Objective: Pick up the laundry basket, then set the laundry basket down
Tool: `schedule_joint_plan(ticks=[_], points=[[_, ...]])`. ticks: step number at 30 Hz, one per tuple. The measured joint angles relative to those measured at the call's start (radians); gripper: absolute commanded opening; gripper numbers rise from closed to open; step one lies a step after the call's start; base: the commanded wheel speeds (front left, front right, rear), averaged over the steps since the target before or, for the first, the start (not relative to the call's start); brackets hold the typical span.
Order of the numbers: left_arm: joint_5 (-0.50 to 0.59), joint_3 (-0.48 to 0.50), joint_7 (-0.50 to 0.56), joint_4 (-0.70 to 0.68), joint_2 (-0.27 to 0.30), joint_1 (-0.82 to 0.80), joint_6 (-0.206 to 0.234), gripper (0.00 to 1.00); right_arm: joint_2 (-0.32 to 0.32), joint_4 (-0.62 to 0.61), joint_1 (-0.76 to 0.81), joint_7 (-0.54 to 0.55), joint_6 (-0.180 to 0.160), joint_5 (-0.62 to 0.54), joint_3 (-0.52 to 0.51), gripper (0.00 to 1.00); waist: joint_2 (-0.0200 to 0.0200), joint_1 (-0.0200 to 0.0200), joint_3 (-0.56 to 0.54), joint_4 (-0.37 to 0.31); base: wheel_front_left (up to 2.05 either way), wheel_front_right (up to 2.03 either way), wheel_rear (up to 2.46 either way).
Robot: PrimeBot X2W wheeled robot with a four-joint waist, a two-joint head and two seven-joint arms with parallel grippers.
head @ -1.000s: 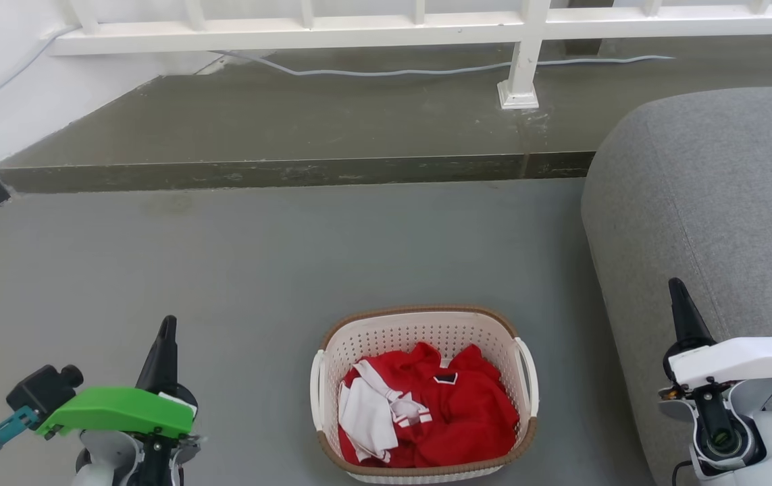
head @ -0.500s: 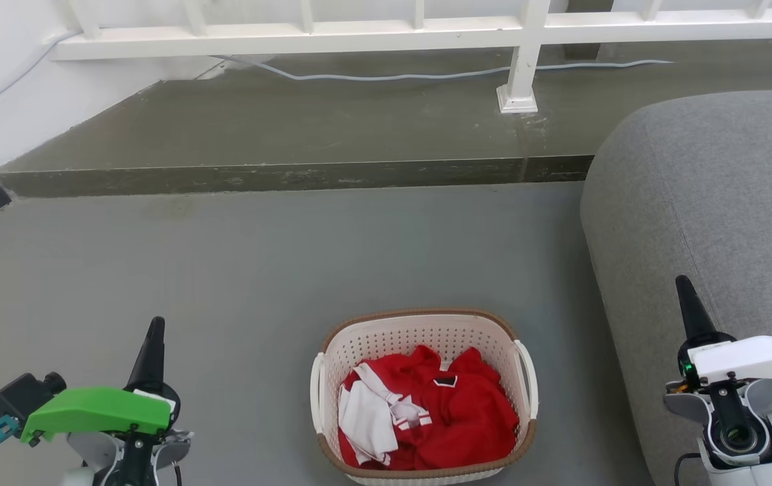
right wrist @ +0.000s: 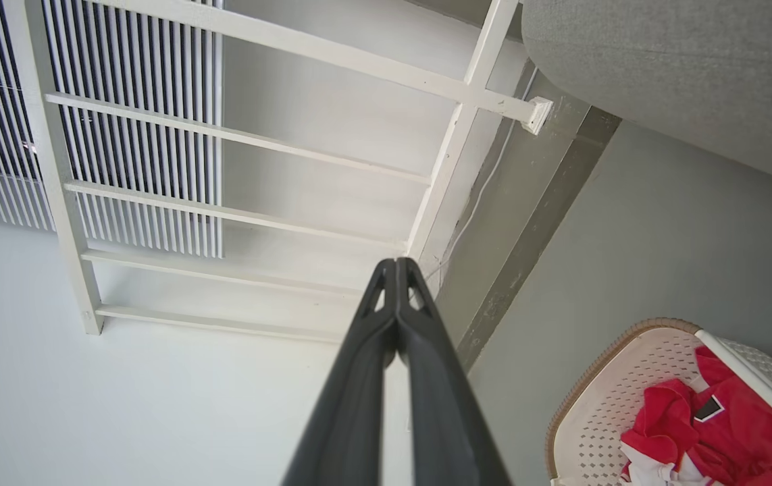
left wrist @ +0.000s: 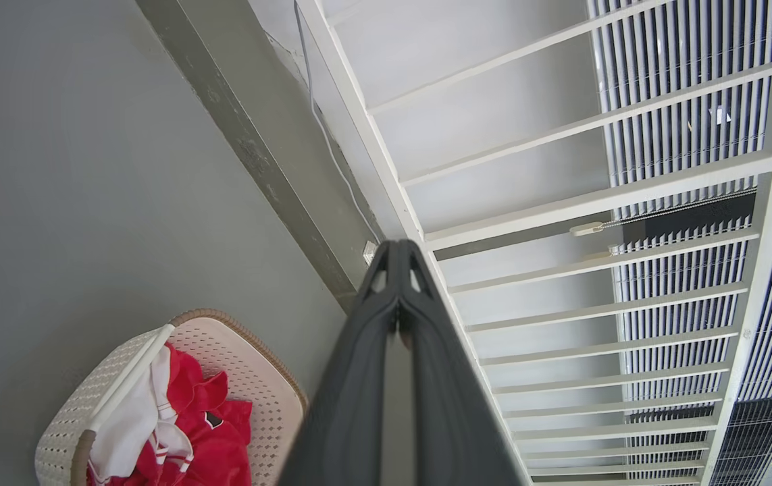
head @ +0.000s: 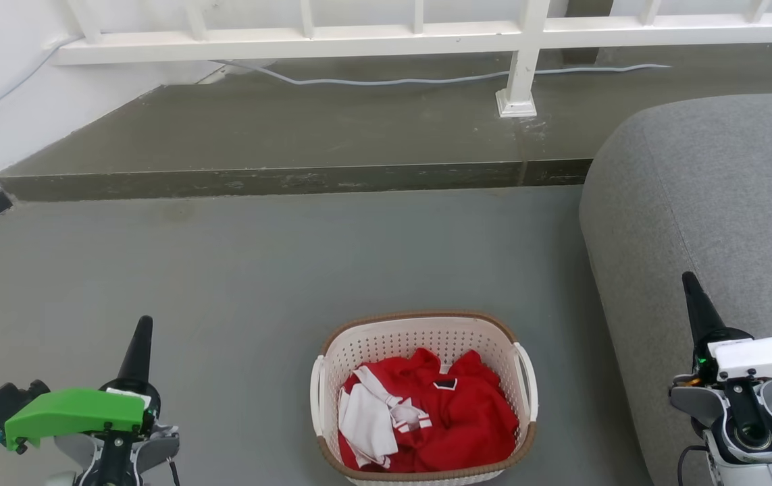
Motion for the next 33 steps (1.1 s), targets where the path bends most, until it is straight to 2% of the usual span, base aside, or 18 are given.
schedule_joint_plan(ticks=[25, 33], points=[[-0.265, 0.07, 0.078, -0.006, -0.002, 0.0, -0.002, 0.0, 0.014, -0.022, 0.0, 0.077, 0.006, 0.298, -0.053, 0.0, 0.0, 0.0, -0.014, -0.002, 0.0, 0.0, 0.0], [-0.265, 0.071, 0.082, -0.007, -0.002, 0.0, -0.002, 0.0, 0.014, -0.025, 0.0, 0.077, 0.01, 0.303, -0.054, 0.0, 0.0, 0.0, -0.014, -0.002, 0.0, 0.0, 0.0]])
